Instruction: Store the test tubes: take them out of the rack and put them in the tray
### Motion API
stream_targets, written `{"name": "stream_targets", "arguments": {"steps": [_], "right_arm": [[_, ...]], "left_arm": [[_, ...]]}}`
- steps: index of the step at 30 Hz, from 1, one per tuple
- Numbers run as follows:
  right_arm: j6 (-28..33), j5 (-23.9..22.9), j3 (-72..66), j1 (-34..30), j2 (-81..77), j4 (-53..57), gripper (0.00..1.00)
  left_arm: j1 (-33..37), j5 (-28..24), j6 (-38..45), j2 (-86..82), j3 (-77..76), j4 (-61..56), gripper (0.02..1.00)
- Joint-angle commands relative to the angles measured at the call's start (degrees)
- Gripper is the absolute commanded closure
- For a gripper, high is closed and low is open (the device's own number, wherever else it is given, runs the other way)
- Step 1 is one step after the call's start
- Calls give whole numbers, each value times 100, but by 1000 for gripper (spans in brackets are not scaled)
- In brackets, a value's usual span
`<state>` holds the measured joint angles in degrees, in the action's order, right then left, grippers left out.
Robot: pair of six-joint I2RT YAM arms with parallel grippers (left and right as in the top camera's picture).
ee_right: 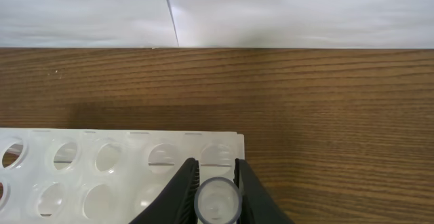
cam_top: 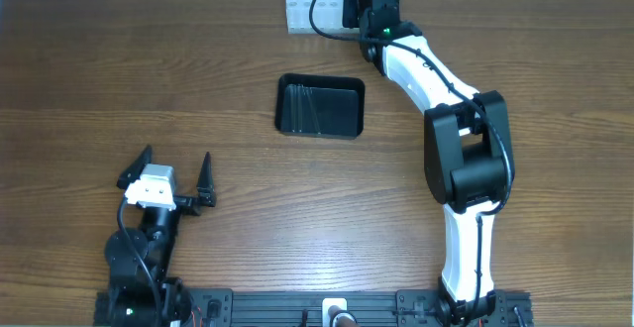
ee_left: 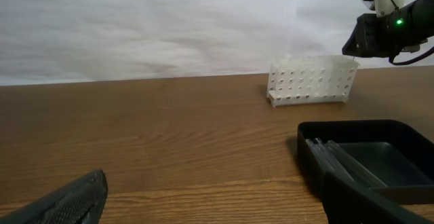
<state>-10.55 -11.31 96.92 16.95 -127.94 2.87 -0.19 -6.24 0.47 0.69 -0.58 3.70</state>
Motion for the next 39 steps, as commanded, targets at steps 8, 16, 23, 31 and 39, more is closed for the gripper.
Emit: {"name": "stream_targets", "arguments": {"steps": [8, 16, 23, 31, 39], "right_arm": [[-13, -37, 11, 57, -63, -142, 890], [-9, -39, 13, 142, 363, -42, 915], [48, -131, 13, 234, 1270, 72, 919], [166, -168, 13, 236, 2441, 332, 921], [-348, 238, 11, 431, 2944, 2671, 923]], "left_arm": [[31, -76, 59, -48, 24, 20, 18], [31, -74, 59, -46, 24, 20, 18], [31, -76, 59, -46, 24, 17, 18], [31, -74, 61, -48, 24, 20, 18], [31, -74, 59, -46, 24, 20, 20]]}}
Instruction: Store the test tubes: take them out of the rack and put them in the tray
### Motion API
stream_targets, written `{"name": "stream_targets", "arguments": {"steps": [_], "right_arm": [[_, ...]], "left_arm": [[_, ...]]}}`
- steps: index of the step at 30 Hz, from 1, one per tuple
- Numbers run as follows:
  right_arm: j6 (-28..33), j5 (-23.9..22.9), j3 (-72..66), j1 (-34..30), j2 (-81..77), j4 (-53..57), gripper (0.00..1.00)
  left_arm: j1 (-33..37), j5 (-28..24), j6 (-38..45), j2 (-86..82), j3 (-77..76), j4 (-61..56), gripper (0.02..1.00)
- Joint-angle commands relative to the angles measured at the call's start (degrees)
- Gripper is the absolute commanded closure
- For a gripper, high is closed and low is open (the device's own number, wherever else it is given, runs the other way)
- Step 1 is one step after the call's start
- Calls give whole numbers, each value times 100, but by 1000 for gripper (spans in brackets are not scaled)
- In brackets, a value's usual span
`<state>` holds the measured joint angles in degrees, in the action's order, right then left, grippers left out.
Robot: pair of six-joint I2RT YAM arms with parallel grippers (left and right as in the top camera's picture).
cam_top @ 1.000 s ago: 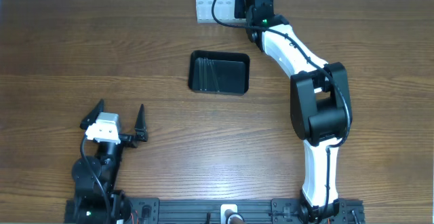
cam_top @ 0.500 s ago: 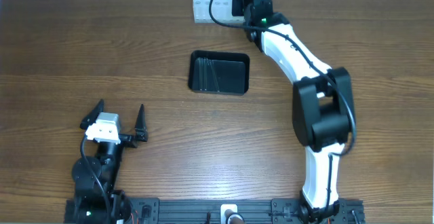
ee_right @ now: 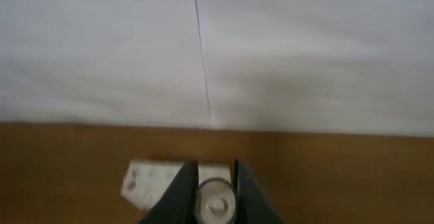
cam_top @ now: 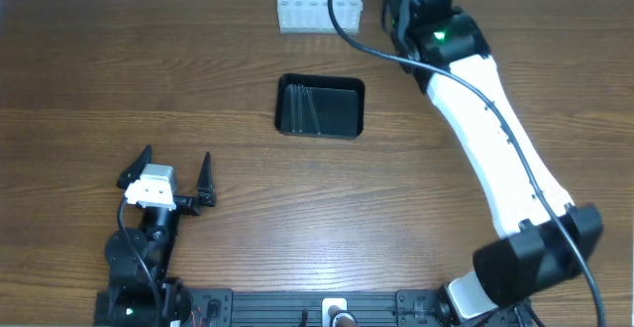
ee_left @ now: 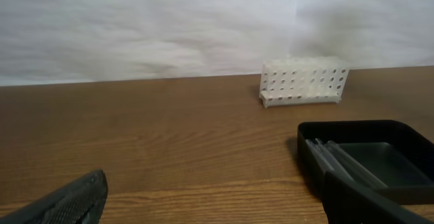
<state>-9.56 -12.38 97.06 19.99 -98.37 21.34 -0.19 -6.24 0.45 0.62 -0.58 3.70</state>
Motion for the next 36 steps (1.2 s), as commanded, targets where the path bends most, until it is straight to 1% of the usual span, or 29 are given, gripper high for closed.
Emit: {"name": "stream_targets", "arguments": {"steps": [1, 2, 3, 4, 8, 11, 16, 19, 22, 32, 36], "right_arm": [[-614, 579, -2, 127, -57, 1154, 925], [-728, 811, -7, 127, -111, 1427, 923], [-866, 1231, -15, 127, -243, 1836, 930], [-887, 1414, -31, 127, -326, 1967, 930], [-890, 2052, -129, 173, -704, 2135, 945], [-885, 2334, -223, 245, -1012, 2159, 936], [-892, 2352, -350, 293, -1467, 2159, 930], [-1003, 2356, -354, 295, -1727, 2256, 925], [-1058, 2420, -354, 299, -1878, 2406, 956], [-1064, 2319, -365, 299, -2157, 2341, 958], [-1165, 2306, -365, 297, -2361, 2280, 950]], "left_arm": [[31, -76, 61, -39, 24, 20, 18], [31, -74, 61, -39, 24, 20, 18], [31, -74, 61, -39, 24, 20, 18], [31, -74, 61, -39, 24, 20, 18], [31, -76, 61, -39, 24, 17, 18], [31, -76, 63, -39, 24, 17, 20], [31, -74, 61, -39, 24, 17, 20], [31, -74, 61, -39, 24, 20, 18], [31, -74, 61, -39, 24, 20, 18], [31, -74, 61, -39, 24, 20, 18], [31, -74, 61, -39, 24, 20, 20]]}}
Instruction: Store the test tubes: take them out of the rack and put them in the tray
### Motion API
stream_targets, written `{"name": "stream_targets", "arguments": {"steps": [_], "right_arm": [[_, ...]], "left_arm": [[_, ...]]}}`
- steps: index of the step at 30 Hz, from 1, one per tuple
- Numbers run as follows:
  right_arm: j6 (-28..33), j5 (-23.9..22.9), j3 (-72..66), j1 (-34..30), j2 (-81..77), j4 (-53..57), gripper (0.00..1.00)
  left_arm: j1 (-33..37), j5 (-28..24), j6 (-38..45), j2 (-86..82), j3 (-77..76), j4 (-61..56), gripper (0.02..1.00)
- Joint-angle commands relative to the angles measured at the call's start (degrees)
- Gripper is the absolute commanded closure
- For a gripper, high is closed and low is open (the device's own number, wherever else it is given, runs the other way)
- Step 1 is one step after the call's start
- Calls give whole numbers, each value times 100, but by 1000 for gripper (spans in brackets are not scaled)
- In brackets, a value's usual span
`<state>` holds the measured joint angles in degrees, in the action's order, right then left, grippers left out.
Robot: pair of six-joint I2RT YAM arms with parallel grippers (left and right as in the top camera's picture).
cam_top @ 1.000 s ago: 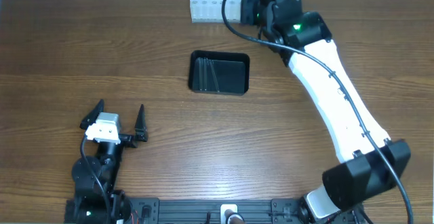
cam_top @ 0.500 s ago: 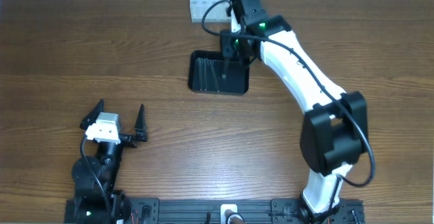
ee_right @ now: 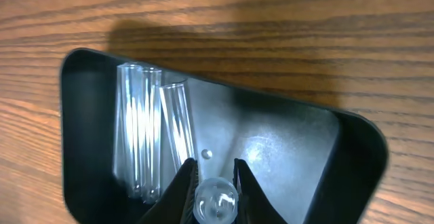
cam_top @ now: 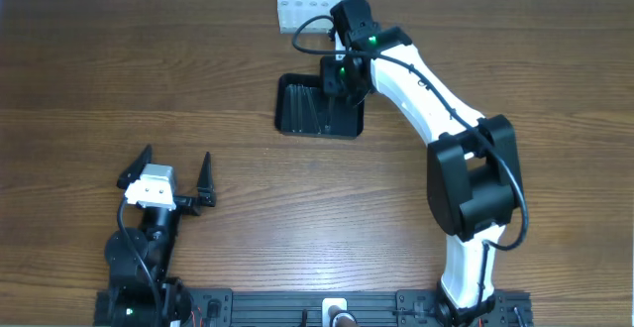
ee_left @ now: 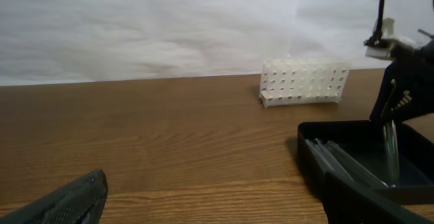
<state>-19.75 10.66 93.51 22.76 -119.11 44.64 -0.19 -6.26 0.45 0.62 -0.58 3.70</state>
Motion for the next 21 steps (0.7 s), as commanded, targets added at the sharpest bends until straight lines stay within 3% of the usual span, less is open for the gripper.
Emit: {"name": "stream_targets", "arguments": {"steps": [1, 6, 15, 21], "right_arm": [[-146, 2, -11, 20, -328, -52, 945], [-144, 0, -11, 20, -391, -59, 873], [-144, 2, -9, 17, -387, -168, 638], [-17, -17, -9, -13, -63, -214, 601]], "left_arm": [[31, -74, 61, -39, 24, 20, 18], [31, -72, 61, -39, 24, 20, 18], [31, -72, 61, -39, 24, 20, 18], [31, -72, 61, -39, 24, 20, 18]]}}
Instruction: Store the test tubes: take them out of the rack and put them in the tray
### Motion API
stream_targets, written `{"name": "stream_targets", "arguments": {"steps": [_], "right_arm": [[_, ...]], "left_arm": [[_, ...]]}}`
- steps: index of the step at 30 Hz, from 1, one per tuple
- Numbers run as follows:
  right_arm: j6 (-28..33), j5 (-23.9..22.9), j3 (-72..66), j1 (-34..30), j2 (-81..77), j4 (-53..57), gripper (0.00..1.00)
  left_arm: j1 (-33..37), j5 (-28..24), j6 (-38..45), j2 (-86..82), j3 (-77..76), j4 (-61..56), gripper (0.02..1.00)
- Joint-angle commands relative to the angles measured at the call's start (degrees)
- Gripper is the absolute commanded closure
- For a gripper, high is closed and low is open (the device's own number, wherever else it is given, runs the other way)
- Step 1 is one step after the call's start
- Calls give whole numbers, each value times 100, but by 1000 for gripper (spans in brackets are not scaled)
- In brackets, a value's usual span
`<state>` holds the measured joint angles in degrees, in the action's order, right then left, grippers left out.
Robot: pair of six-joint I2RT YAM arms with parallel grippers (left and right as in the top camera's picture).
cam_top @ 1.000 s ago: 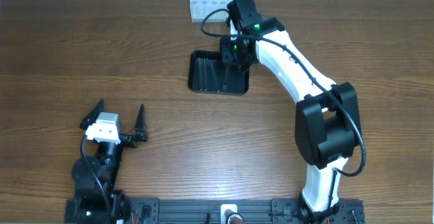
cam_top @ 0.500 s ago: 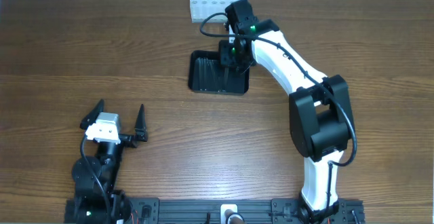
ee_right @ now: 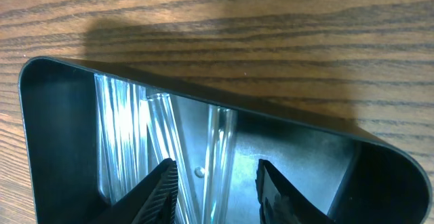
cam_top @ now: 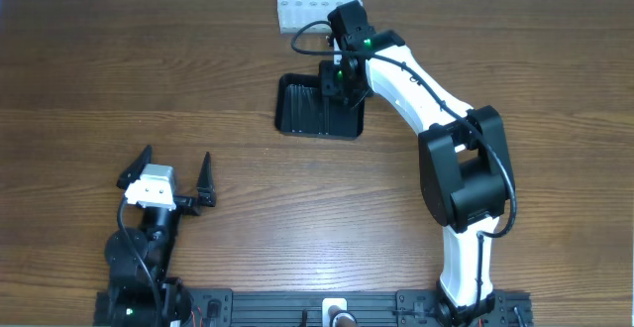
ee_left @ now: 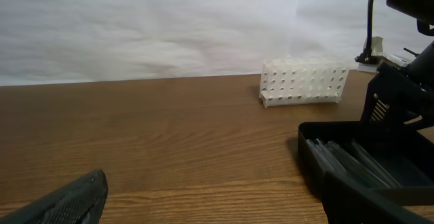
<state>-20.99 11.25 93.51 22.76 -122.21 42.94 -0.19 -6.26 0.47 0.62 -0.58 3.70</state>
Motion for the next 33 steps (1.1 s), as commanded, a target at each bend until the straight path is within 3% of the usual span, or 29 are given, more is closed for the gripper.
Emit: {"name": "stream_targets", "arguments": {"steps": [1, 5, 10, 14, 26, 33], "right_arm": [[162, -146, -9, -57, 407, -57, 584], [382, -723, -9, -278, 1095, -168, 500], [1453, -1300, -48, -776, 2017, -916, 354], [2100, -1429, -308, -1064, 2691, -1480, 205], [2280, -1735, -3550, -1464, 5748, -3073, 9], [2216, -1781, -5652, -1471, 7451, -3851, 9]], "left_arm": [[31, -74, 59, -39, 24, 20, 18], [31, -72, 59, -39, 24, 20, 20], [31, -74, 59, -39, 24, 20, 20], [31, -72, 59, -39, 24, 20, 20], [31, -72, 59, -39, 24, 20, 20], [31, -72, 59, -39, 24, 20, 18]]}}
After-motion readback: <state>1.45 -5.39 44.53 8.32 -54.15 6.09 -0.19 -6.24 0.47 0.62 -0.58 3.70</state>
